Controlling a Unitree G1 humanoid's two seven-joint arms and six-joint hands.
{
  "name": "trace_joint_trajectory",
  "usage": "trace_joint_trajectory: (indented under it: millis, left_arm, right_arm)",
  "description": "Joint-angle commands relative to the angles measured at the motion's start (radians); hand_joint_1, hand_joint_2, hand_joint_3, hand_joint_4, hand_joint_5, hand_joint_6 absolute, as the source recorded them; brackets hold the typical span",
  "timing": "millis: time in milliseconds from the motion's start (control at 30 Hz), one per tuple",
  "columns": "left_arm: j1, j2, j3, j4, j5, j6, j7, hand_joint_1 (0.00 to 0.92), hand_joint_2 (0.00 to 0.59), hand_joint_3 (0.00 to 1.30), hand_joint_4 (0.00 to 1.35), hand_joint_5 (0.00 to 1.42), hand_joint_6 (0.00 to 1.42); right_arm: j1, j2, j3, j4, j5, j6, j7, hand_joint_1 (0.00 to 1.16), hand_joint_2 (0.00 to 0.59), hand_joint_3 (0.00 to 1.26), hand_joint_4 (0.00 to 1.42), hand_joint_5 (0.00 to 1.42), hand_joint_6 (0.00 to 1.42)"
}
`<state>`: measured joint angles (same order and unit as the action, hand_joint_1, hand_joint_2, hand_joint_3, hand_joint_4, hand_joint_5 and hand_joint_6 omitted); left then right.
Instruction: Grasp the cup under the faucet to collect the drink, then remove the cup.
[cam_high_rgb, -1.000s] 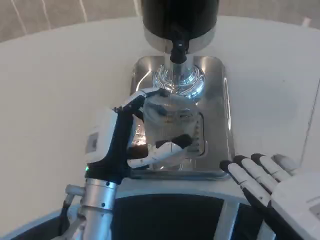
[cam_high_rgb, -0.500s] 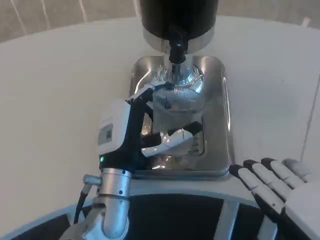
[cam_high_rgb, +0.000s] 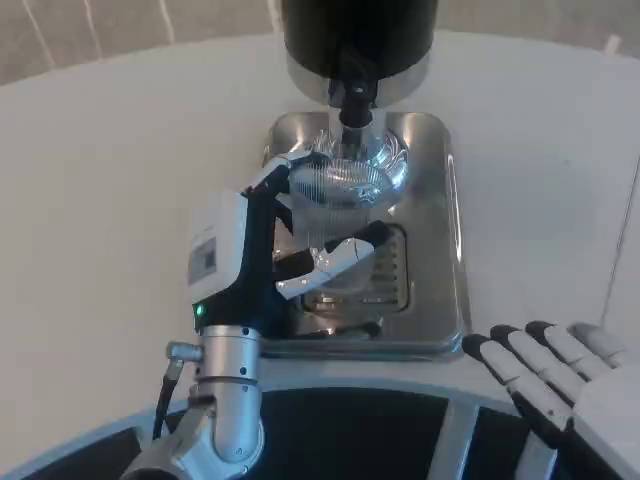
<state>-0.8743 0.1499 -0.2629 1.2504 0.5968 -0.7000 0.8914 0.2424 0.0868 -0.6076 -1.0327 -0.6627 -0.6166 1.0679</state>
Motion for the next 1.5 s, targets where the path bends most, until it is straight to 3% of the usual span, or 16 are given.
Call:
trace_joint_trajectory:
  millis: [33,167,300,433,633,733,833,1000,1233,1500]
  left_arm:
    - [0.005,0.012,-0.024,0.014,0.012,0.001,0.011,0.558,0.057,0.84,0.97,1.19,1.40]
    - [0.008,0.021,-0.040,0.014,0.014,-0.007,0.019,0.530,0.041,0.76,0.80,1.09,1.38]
    - [0.008,0.027,-0.052,0.015,0.013,-0.012,0.016,0.409,0.085,0.50,0.46,0.82,1.20]
    - [0.007,0.034,-0.060,0.016,0.011,-0.014,0.012,0.334,0.087,0.42,0.35,0.67,1.05]
    - [0.009,0.041,-0.064,0.020,0.005,-0.011,0.007,0.315,0.080,0.39,0.29,0.56,0.85]
    - [0.009,0.045,-0.069,0.020,0.007,-0.010,0.007,0.311,0.077,0.31,0.18,0.40,0.54]
    - [0.009,0.051,-0.072,0.019,0.005,-0.010,-0.001,0.264,0.048,0.06,0.01,0.25,0.35]
    - [0.011,0.064,-0.067,0.015,-0.004,-0.030,-0.022,0.168,0.009,0.00,0.00,0.15,0.25]
    - [0.024,0.099,-0.062,-0.004,-0.004,-0.087,-0.016,0.151,0.017,0.00,0.00,0.15,0.24]
    - [0.064,0.192,-0.043,-0.051,-0.003,-0.167,0.003,0.145,0.025,0.00,0.00,0.15,0.24]
  right_arm:
    - [0.004,0.092,-0.004,-0.014,0.010,-0.002,0.012,0.36,0.530,0.00,0.00,0.00,0.00]
    - [-0.004,0.096,0.003,-0.014,-0.001,0.002,0.012,0.36,0.528,0.00,0.00,0.00,0.00]
    - [-0.014,0.103,0.017,-0.014,-0.024,0.012,0.014,0.36,0.525,0.00,0.00,0.00,0.00]
    - [-0.017,0.105,0.032,-0.014,-0.044,0.023,0.014,0.36,0.522,0.00,0.00,0.00,0.00]
    - [-0.032,0.102,0.053,-0.014,-0.070,0.044,0.015,0.35,0.517,0.00,0.00,0.00,0.00]
    - [-0.039,0.101,0.061,-0.014,-0.080,0.054,0.019,0.35,0.512,0.00,0.00,0.00,0.01]
    - [-0.047,0.103,0.069,-0.014,-0.090,0.060,0.021,0.34,0.512,0.00,0.00,0.00,0.01]
    - [-0.053,0.107,0.081,-0.014,-0.104,0.066,0.020,0.34,0.511,0.00,0.00,0.00,0.01]
    - [-0.065,0.118,0.112,-0.014,-0.131,0.076,0.015,0.34,0.511,0.00,0.00,0.00,0.02]
    - [-0.088,0.123,0.167,-0.014,-0.182,0.125,0.003,0.34,0.511,0.00,0.00,0.00,0.02]
